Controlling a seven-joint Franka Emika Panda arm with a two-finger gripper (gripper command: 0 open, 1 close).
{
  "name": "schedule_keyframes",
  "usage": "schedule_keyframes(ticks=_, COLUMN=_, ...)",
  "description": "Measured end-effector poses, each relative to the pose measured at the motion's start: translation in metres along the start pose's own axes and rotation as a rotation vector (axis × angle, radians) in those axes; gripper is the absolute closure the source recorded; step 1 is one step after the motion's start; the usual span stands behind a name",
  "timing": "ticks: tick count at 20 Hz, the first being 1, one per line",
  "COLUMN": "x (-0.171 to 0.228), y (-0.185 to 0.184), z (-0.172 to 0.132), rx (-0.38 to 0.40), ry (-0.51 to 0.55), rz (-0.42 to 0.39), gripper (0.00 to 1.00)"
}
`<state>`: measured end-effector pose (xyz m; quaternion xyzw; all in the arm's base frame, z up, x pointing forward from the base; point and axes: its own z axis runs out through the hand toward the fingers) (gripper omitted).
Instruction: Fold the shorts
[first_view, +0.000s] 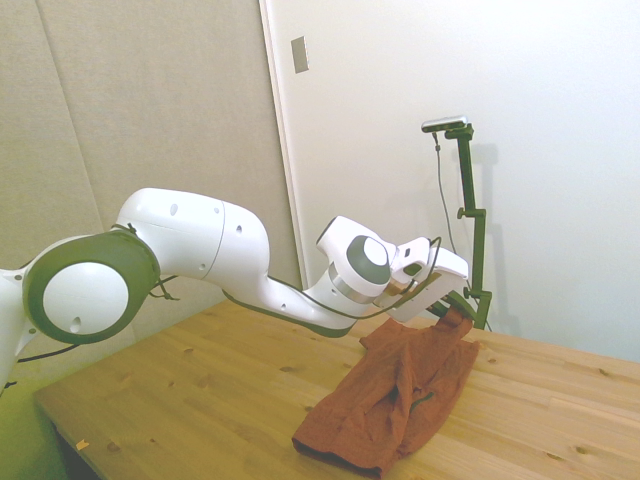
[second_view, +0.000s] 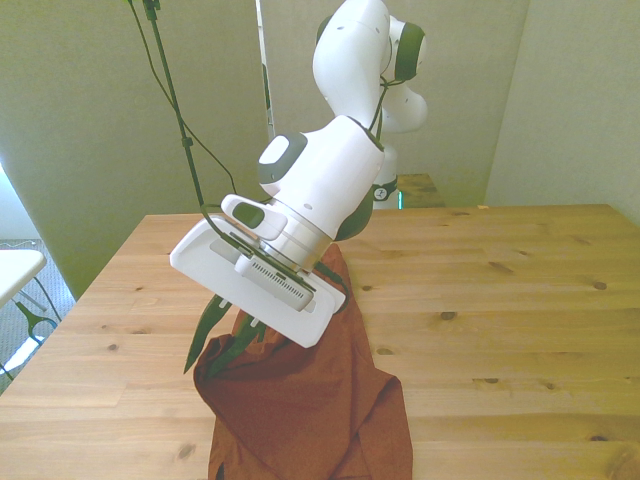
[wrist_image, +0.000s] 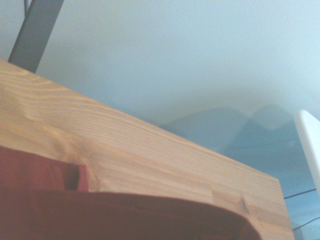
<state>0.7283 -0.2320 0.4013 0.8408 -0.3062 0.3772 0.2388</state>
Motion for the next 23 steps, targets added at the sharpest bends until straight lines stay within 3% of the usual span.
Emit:
schedule_keyframes(ticks=5, x=0.010, y=0.003, z=-0.003, rx=0.004, ry=-0.005, rz=0.040, gripper=0.00)
schedule_keyframes(ticks=8, x=0.015, y=-0.001, z=-0.028, rx=0.037, ry=-0.132, rz=0.109, gripper=0.00)
schedule_keyframes(ticks=11, x=-0.011, y=-0.029, z=-0.077, rx=0.078, ry=-0.280, rz=0.118, gripper=0.00)
schedule_keyframes(ticks=16, x=-0.084, y=-0.079, z=-0.199, rx=0.150, ry=-0.576, rz=0.091, gripper=0.00)
schedule_keyframes(ticks=20, x=-0.134, y=-0.056, z=-0.276, rx=0.206, ry=-0.842, rz=0.072, gripper=0.00)
schedule_keyframes(ticks=23, x=-0.165, y=-0.007, z=-0.305, rx=0.219, ry=-1.013, rz=0.070, gripper=0.00)
